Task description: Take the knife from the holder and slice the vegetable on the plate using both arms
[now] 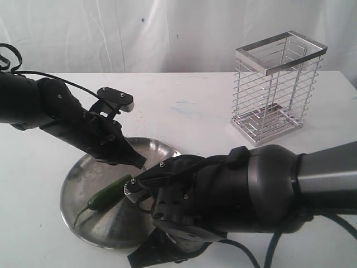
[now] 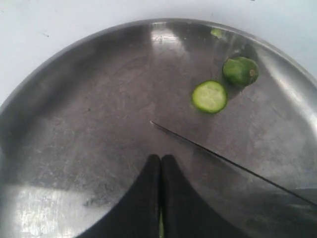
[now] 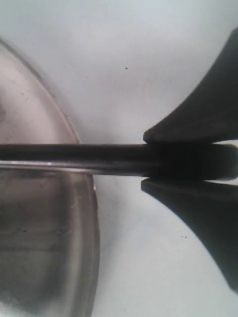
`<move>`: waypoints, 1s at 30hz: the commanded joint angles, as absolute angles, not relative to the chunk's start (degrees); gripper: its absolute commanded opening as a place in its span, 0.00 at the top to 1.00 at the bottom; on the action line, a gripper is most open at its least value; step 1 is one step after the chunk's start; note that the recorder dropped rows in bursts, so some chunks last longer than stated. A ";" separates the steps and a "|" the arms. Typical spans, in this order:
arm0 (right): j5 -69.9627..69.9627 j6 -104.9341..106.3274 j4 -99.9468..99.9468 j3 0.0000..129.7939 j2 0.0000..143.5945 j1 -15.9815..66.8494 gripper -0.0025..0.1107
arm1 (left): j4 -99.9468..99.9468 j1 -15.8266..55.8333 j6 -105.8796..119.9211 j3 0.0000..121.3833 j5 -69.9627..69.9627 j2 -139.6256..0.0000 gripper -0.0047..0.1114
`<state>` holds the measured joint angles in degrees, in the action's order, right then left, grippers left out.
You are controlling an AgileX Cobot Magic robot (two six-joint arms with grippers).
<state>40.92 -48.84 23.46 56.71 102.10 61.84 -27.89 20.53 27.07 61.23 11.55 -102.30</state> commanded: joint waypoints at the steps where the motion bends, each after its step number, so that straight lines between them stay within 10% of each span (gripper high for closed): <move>1: 40.61 -49.18 24.05 56.57 101.89 61.66 0.98 | -28.67 20.66 25.29 60.76 13.47 -99.58 0.96; 30: 34.92 -45.75 30.09 60.64 86.99 55.50 0.98 | -15.34 20.66 15.57 51.61 14.30 -69.26 0.96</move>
